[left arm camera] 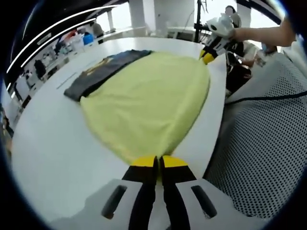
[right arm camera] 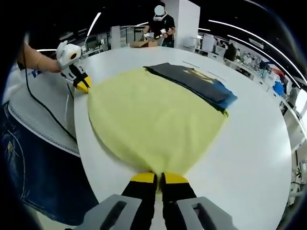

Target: Fold the garment on the visible template until the final outline fits inside the template.

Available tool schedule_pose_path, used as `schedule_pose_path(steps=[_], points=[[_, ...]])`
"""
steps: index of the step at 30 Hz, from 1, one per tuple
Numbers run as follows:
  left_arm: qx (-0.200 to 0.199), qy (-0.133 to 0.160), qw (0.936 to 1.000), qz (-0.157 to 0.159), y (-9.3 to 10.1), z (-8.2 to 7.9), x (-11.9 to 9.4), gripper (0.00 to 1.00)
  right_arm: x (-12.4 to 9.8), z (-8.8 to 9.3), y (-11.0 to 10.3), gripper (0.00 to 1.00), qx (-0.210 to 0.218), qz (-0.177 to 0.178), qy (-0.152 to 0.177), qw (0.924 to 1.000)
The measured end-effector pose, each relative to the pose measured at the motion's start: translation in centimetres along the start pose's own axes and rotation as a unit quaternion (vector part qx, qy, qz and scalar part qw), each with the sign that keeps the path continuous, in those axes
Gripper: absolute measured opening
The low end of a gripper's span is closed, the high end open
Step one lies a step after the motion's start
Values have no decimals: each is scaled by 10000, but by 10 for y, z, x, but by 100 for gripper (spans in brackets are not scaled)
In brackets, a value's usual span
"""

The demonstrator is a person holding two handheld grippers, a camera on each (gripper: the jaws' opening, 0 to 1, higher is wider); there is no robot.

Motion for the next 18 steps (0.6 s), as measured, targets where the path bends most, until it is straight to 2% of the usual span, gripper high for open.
schedule_pose_path(steps=[9, 18], points=[[-204, -37, 9998, 83, 5, 3, -12, 0, -7, 5, -12, 0, 220, -24, 221, 9995], [-352, -216, 9990, 193, 12, 7, -22, 0, -10, 10, -25, 0, 321, -198, 213, 9991]])
Point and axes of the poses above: the point that each gripper's makers call its tool centre point, and the gripper's own axes: x roughly forward along the fingers, y roughly to its right, z roughly out of its underside, the point moved 9 cm from there along -x, roughly backward along the fingers, and after that the axes turned 11 degrees about -z, right-handed, at the moved point
